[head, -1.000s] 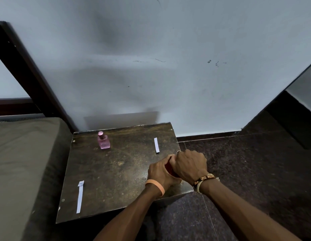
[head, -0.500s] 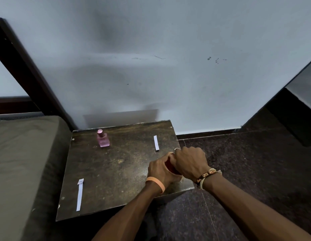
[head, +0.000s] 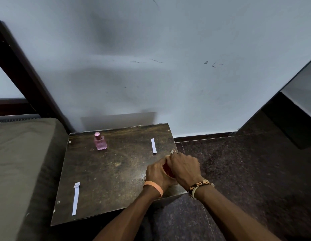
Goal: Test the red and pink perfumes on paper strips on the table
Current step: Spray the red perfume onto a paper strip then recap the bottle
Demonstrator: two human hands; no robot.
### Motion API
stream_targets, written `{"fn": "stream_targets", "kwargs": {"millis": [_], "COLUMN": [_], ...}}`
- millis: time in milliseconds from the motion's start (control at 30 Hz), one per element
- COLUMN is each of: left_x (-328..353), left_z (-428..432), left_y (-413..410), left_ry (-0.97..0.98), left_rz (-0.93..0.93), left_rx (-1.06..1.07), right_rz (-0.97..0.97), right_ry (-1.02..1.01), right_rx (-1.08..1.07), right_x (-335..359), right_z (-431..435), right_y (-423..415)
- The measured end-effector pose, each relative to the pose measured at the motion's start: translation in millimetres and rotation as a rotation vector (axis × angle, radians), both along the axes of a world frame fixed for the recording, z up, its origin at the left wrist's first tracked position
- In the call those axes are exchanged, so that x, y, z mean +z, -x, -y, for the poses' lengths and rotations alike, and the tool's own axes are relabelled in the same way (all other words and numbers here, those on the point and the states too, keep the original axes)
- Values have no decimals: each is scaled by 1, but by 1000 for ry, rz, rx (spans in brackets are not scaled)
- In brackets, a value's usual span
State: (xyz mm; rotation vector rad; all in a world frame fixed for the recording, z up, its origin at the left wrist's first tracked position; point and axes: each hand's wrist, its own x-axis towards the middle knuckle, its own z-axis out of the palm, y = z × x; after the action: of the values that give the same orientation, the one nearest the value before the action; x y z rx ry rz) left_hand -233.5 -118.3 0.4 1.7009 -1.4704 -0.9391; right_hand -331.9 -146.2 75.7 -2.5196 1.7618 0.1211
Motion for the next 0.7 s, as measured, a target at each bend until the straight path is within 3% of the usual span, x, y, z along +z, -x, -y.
{"fn": "stream_targets", "kwargs": {"millis": [167, 400, 533, 700], "left_x": [12, 11, 11, 0], "left_z": [-4, -7, -4, 7], "left_y": [3, -5, -11, -15], "left_ry": [11, -185, -220, -256], "left_rz": [-7, -39, -132, -275], "left_rx": [12, -81, -24, -9], "right_rz": [427, 737, 887, 1241], "right_ry": [-67, -213, -224, -220], "right_rx": [-310, -546, -648, -885], "right_x": [-13, -39, -47, -64], "right_z": [-15, -40, -51, -58], "right_y": [9, 19, 15, 0]}}
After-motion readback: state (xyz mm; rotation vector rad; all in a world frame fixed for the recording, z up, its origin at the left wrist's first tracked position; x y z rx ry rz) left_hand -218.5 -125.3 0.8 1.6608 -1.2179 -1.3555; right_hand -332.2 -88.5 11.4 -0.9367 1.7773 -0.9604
